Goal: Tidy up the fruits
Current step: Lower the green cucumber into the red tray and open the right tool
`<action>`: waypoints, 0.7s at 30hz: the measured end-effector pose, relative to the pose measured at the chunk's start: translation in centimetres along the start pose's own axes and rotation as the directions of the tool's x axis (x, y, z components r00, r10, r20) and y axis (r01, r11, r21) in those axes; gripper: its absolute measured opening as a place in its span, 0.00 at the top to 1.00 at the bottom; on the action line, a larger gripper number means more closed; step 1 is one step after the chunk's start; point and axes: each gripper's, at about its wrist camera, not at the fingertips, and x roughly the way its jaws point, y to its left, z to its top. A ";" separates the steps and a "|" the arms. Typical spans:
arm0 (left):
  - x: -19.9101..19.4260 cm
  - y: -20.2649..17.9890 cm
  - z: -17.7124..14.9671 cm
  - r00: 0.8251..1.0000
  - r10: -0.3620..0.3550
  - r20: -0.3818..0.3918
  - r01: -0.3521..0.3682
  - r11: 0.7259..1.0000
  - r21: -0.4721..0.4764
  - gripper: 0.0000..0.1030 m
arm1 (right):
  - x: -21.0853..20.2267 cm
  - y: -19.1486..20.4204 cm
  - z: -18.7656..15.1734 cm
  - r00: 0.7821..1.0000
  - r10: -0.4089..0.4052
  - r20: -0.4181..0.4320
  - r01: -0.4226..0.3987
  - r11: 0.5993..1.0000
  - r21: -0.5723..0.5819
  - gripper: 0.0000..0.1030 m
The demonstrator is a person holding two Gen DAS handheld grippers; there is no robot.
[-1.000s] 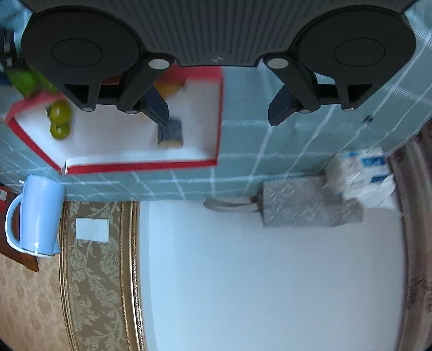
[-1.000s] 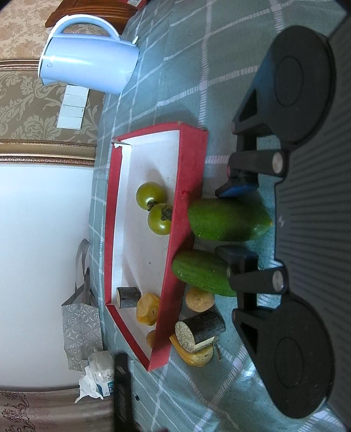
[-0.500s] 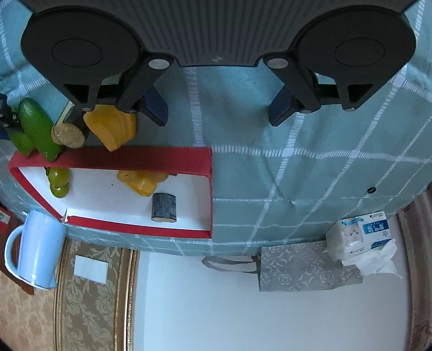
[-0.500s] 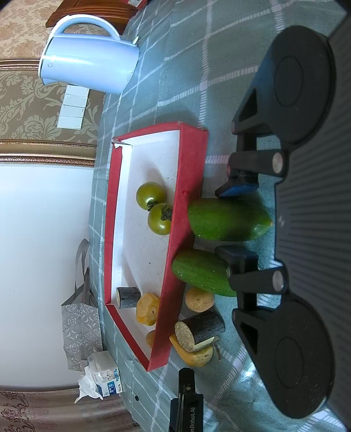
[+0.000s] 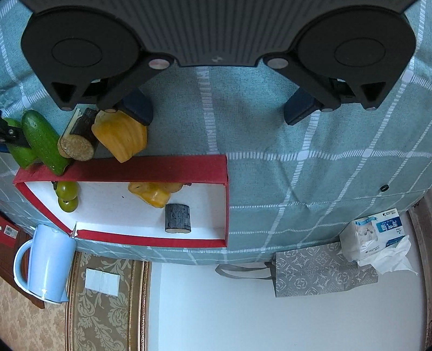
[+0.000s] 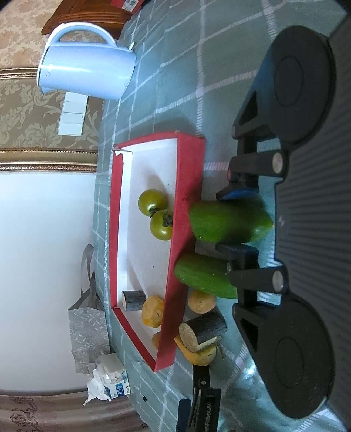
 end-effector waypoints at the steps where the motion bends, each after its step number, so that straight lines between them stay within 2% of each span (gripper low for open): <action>1: 0.0 0.0 0.0 1.000 0.000 0.000 0.000 1.000 0.000 0.00 | -0.3 -0.1 0.0 1.000 0.003 0.001 -0.003 1.000 0.004 0.70; 5: 0.0 0.0 0.0 1.000 0.000 0.000 0.000 1.000 0.000 0.00 | -1.8 -0.5 0.5 0.999 -0.005 0.035 0.005 1.000 -0.006 0.70; 10: 0.0 0.0 0.0 1.000 0.000 0.000 0.000 1.000 0.001 0.00 | -2.0 -0.8 3.1 0.995 -0.038 0.096 0.042 0.998 -0.039 0.70; 15: 0.0 0.0 0.0 1.000 0.000 0.000 0.000 1.000 0.001 0.00 | 0.2 -0.3 6.1 0.991 -0.051 0.122 0.061 0.995 -0.082 0.70; 21: 0.0 0.0 0.0 1.000 0.000 0.000 0.000 1.000 0.001 0.00 | 4.7 1.5 8.5 0.995 -0.039 0.094 0.052 0.988 -0.143 0.70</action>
